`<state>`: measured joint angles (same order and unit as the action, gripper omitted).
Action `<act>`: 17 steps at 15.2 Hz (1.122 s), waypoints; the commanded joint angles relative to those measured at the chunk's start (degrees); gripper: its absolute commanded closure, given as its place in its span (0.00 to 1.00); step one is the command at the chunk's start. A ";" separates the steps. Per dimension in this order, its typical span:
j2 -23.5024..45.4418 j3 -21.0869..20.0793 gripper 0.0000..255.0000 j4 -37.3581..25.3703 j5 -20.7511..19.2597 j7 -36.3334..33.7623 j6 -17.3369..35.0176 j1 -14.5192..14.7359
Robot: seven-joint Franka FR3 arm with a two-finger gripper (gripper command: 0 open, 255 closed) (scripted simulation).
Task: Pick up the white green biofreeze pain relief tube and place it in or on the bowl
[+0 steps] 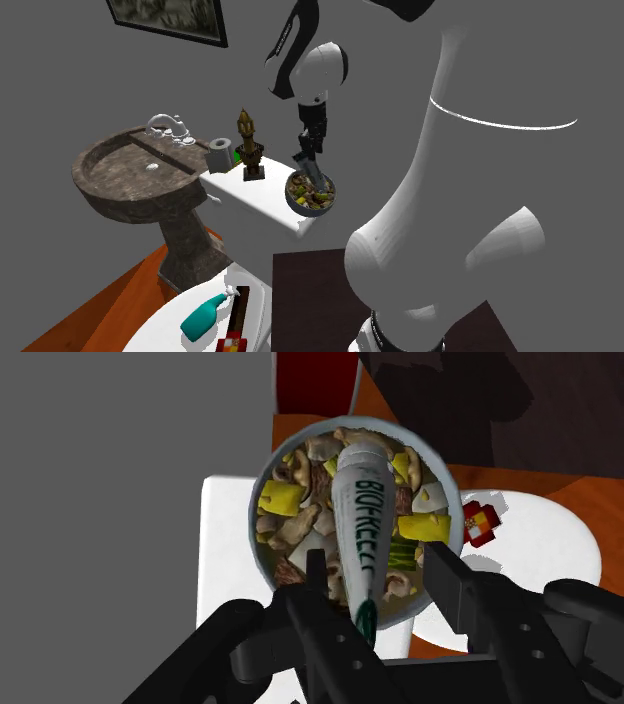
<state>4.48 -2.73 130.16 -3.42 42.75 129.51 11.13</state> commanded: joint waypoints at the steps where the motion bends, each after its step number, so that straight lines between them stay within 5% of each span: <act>1: 0.03 0.01 0.00 0.01 -0.01 0.01 0.00 -0.01; 5: 0.02 -0.01 0.00 0.03 0.00 -0.02 0.00 0.01; 9: -3.60 -0.18 0.00 -3.63 0.53 0.32 -7.27 0.14; 17: -3.60 -0.18 0.00 -3.63 0.53 0.32 -7.27 0.14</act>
